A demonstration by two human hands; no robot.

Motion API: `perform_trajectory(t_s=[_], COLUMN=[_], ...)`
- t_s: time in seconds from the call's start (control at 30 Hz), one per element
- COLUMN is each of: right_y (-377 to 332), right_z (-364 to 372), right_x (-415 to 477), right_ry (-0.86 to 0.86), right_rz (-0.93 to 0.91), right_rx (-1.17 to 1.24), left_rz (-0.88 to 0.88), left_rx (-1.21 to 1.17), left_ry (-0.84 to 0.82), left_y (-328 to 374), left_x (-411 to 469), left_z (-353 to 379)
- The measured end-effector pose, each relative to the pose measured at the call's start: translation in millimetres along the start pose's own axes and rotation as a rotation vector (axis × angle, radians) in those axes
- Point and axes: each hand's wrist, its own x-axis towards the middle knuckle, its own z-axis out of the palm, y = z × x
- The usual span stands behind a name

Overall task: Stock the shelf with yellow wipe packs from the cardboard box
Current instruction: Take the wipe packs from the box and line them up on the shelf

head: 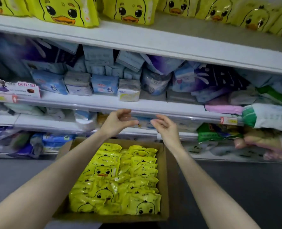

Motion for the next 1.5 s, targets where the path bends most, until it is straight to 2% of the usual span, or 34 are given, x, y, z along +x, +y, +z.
perform_trajectory(t_s=[0.5,0.93,1.13,1.33,1.5], right_y=[163,258,279,290,295], right_z=[20,28,34,45,48], right_x=[-36,-70,-65,-59,-56], right_ry=[-0.059,-0.177,-0.197,-0.288,-0.233], right_rz=[0.436,0.724,0.769,0.8,0.819], right_rx=[-0.163,-0.288,-0.336,-0.376,-0.391], left_rz=[-0.429,-0.738,-0.737,-0.709,-0.665], left_rx=[-0.021,0.084,0.153,0.157,0.198], left_ry=[-0.045,-0.111,-0.116,-0.123,-0.049], left_y=[-160,-284,-303,-313,-316], left_x=[-19,-64,-64,-55,-63], left_z=[26,47,50,50,51])
